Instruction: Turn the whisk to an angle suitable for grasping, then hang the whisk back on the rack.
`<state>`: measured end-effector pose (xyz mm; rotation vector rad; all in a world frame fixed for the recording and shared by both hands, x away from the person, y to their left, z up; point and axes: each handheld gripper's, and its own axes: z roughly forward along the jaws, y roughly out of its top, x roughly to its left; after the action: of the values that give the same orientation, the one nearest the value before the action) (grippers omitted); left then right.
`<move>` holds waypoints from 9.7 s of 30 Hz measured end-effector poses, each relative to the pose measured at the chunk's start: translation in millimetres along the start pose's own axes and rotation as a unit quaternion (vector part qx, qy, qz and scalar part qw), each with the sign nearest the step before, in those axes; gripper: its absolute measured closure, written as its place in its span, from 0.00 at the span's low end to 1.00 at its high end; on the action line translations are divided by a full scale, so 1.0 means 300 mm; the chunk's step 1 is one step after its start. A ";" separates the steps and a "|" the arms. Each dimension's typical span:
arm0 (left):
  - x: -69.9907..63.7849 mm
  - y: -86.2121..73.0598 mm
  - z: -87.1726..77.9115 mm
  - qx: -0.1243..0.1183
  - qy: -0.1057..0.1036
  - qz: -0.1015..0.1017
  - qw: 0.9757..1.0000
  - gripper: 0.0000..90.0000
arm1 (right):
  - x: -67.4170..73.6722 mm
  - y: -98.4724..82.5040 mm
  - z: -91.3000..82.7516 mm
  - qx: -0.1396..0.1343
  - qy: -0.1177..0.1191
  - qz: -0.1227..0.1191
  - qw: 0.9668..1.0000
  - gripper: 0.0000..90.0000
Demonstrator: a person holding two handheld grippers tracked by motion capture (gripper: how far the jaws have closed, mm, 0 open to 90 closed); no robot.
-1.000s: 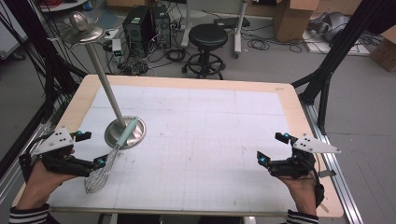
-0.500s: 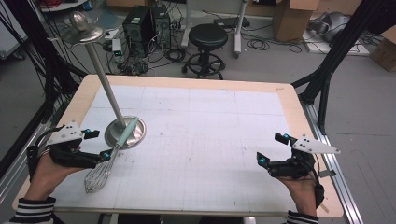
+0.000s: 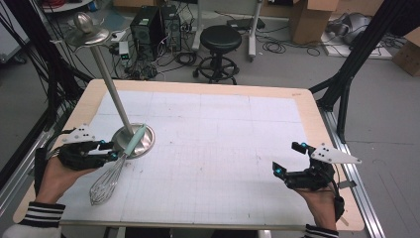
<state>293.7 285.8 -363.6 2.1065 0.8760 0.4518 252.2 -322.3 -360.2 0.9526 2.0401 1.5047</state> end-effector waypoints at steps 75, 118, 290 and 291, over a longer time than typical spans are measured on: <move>0.051 0.022 0.241 0.164 0.008 0.017 0.986 1.00 | 0.002 0.001 0.036 0.006 0.016 -0.002 1.000 0.01; -0.003 0.064 0.188 0.132 -0.018 0.036 0.990 0.82 | 0.006 0.005 0.046 0.010 0.018 -0.003 1.000 0.01; -0.155 0.162 0.199 0.146 -0.145 0.170 0.964 0.77 | -0.004 0.007 0.036 0.006 0.014 -0.003 1.000 0.01; -0.153 0.163 0.190 0.143 -0.147 0.169 0.964 0.77 | -0.005 0.007 0.034 0.006 0.014 -0.003 1.000 0.01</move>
<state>315.4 200.4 -361.8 2.5239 0.4280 0.1805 260.9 -316.4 -361.7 0.9334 2.0705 1.5121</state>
